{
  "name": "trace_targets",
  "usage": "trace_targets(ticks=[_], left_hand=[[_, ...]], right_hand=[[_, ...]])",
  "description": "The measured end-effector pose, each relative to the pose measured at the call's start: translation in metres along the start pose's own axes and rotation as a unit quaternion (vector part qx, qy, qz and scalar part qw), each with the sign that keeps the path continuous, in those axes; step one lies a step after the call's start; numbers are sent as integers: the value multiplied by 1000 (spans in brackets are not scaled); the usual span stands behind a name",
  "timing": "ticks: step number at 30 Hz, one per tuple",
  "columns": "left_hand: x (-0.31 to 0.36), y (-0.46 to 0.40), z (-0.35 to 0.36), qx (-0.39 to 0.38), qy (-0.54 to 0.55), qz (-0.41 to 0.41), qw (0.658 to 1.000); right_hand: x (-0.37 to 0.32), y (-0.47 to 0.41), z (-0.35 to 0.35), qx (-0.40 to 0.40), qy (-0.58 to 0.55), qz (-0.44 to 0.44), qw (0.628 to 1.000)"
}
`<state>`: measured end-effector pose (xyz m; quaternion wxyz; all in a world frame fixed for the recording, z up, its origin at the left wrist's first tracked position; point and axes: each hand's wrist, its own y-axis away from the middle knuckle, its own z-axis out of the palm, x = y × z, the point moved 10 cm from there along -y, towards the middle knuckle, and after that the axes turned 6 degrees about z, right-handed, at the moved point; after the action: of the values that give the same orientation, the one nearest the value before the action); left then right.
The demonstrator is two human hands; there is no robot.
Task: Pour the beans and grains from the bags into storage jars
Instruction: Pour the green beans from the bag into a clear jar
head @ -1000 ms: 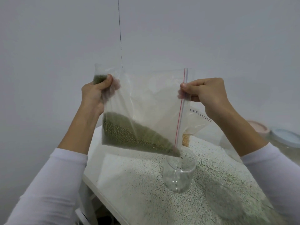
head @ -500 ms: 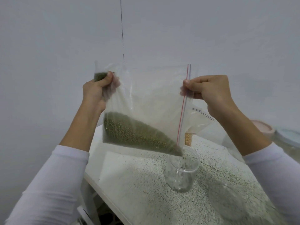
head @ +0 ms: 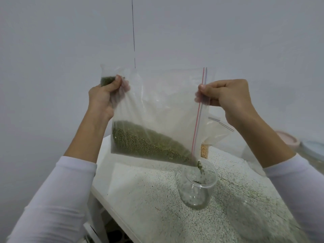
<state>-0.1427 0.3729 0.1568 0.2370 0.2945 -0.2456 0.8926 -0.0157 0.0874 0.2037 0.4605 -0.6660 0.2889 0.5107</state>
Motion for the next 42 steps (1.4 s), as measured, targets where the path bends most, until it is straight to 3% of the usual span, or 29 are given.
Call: trace_targets(ticks=[9,30,42], left_hand=[[-3,0,0,-9,-37,3,999],[2,-3,-10,7,20,5,1000],[4,2,-3,-5,-61,15,998]], right_hand=[[6,-1,1,0,-14,8,1000],[-3,-4,10,4,-9,-21,1000],[4,-5,13,1,-8,-12,1000]])
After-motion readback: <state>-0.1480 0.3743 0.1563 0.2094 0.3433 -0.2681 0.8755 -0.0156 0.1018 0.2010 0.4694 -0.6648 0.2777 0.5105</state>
